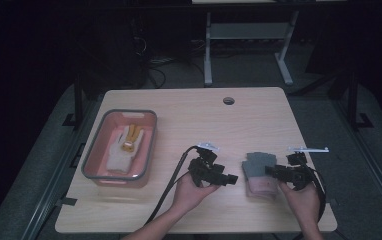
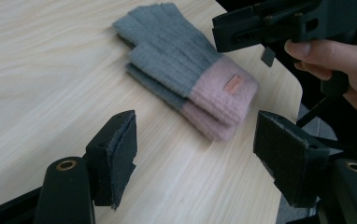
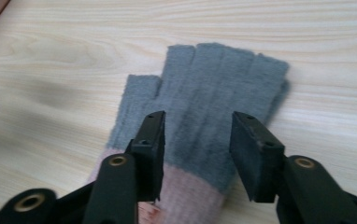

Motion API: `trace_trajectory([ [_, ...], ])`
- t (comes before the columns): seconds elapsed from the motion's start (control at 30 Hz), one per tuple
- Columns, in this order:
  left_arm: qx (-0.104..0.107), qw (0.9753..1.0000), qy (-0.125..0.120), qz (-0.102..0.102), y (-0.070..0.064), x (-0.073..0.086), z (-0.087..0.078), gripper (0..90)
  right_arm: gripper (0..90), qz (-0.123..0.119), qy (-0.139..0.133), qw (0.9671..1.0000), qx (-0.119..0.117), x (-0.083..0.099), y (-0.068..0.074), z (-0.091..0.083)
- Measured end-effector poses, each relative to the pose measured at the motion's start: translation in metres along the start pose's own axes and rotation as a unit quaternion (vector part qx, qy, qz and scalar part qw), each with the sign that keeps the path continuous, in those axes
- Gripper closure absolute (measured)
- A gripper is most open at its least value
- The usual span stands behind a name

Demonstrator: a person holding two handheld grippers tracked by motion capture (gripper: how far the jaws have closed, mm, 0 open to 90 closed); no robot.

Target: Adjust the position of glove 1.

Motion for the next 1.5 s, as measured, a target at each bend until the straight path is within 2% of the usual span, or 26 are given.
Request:
trace_trajectory([
  [0.3,0.023,0.9988,0.008,-0.042,-0.007,-0.002,0.034,31.6,45.2,0.015,-0.005,0.9994,-0.031,0.013,-0.016,-0.002],
  [0.5,0.043,0.9956,0.008,-0.082,-0.006,-0.004,0.051,33.0,45.4,0.018,-0.006,0.9988,-0.044,0.018,-0.019,0.000],
  [0.57,0.046,0.9950,0.013,-0.088,-0.007,-0.004,0.057,33.6,45.4,0.024,-0.005,0.9985,-0.049,0.020,-0.019,0.001],
  [0.73,0.035,0.9945,0.022,-0.096,-0.007,-0.003,0.070,37.5,44.9,0.025,0.003,0.9981,-0.056,0.023,-0.019,0.005],
  [0.77,0.034,0.9936,0.022,-0.105,-0.007,-0.002,0.072,37.7,44.7,0.026,0.005,0.9980,-0.057,0.024,-0.019,0.006],
  [0.93,0.021,0.9939,0.027,-0.105,-0.003,0.000,0.080,37.5,43.8,0.033,0.009,0.9975,-0.062,0.028,-0.018,0.011],
  [1.13,0.004,0.9939,0.030,-0.106,-0.001,0.001,0.081,39.9,43.3,0.048,0.013,0.9963,-0.070,0.031,-0.019,0.013],
  [1.27,0.003,0.9942,0.029,-0.104,-0.002,0.002,0.081,40.0,43.3,0.053,0.009,0.9958,-0.074,0.033,-0.021,0.014],
  [1.5,0.008,0.9939,0.034,-0.105,-0.003,0.003,0.084,47.4,47.9,0.062,0.007,0.9952,-0.076,0.033,-0.019,0.015],
])
Point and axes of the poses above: each handheld gripper's, and its own axes: z roughly forward along the jaws, x roughly out of its underside, y roughly to its left, the point moved 1 cm from there along z, roughly forward along the jaws, and after that the axes turned 11 degrees about -z, right-handed, at the moved point
